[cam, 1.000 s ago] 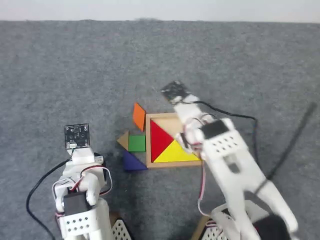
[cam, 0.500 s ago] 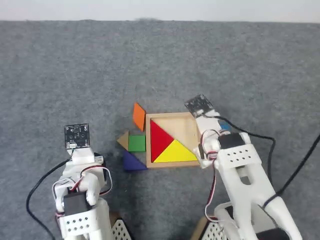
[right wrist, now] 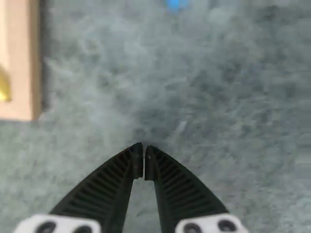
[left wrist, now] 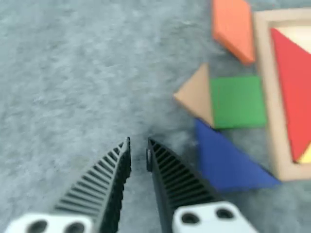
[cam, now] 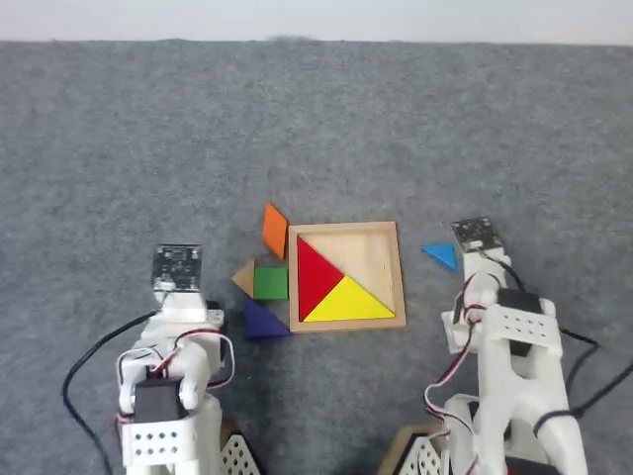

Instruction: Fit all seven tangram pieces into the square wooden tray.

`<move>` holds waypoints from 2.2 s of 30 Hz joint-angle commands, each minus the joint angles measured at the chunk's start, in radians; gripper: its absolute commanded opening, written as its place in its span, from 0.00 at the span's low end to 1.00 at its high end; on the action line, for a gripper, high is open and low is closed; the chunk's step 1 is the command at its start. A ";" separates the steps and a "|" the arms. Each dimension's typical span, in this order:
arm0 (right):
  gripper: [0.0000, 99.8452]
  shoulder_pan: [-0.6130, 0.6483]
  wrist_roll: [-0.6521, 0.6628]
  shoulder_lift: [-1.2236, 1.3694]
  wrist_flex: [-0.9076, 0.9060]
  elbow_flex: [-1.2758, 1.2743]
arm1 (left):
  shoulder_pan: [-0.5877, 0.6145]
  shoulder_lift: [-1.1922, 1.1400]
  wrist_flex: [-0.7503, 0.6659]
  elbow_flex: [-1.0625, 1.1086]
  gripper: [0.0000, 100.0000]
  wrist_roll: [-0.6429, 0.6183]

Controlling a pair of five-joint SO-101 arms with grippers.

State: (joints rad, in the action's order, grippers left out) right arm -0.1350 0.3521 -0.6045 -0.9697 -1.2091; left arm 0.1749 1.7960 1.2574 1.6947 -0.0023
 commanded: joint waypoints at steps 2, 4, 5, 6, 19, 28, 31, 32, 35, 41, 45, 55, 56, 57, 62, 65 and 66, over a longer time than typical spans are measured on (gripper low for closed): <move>0.01 -0.070 0.014 -0.031 0.097 -0.038 | -0.002 0.023 -0.044 -0.016 0.05 0.229; 0.01 -0.074 0.014 -0.036 0.102 -0.043 | 0.029 0.023 -0.114 -0.012 0.05 0.512; 0.01 -0.074 0.012 -0.044 0.102 -0.046 | 0.048 0.023 -0.141 -0.015 0.05 0.582; 0.01 -0.074 0.006 -0.059 0.104 -0.054 | 0.071 0.023 -0.173 -0.022 0.05 0.575; 0.01 -0.067 -0.018 -0.572 0.045 -0.259 | 0.000 -0.744 -0.020 -0.727 0.05 0.451; 0.01 -0.068 -0.012 -0.682 0.036 -0.310 | -0.129 -1.633 0.129 -1.372 0.18 0.328; 0.01 -0.068 -0.012 -0.682 0.038 -0.311 | -0.169 -1.778 0.124 -1.455 0.19 0.278; 0.01 -0.067 -0.012 -0.682 0.038 -0.311 | -0.183 -1.814 0.124 -1.478 0.19 0.262; 0.01 -0.051 -0.012 -0.682 0.038 -0.313 | -0.204 -1.880 0.089 -1.527 0.19 0.210; 0.01 -0.027 -0.012 -0.688 0.039 -0.325 | -0.206 -2.005 -0.020 -1.557 0.19 0.181; 0.01 -0.027 -0.012 -0.688 0.042 -0.327 | -0.204 -2.087 -0.058 -1.572 0.19 0.173; 0.01 -0.025 -0.012 -0.685 0.045 -0.327 | -0.221 -2.222 -0.057 -1.696 0.21 0.135; 0.01 -0.025 -0.012 -0.685 0.045 -0.327 | -0.218 -2.240 -0.055 -1.709 0.21 0.129; 0.01 -0.025 -0.012 -0.685 0.045 -0.327 | -0.216 -2.260 -0.052 -1.719 0.21 0.127; 0.01 -0.025 -0.012 -0.685 0.045 -0.327 | -0.213 -2.348 -0.051 -1.745 0.21 0.124; 0.01 -0.025 -0.012 -0.684 0.045 -0.327 | -0.219 -2.354 -0.035 -1.747 0.19 0.130; 0.01 -0.025 -0.012 -0.684 0.045 -0.328 | -0.221 -2.351 -0.029 -1.747 0.18 0.132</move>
State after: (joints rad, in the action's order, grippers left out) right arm -0.1642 0.3429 -1.2781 -0.9221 -1.5436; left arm -0.0368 -0.5562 1.2175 -0.0222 0.1404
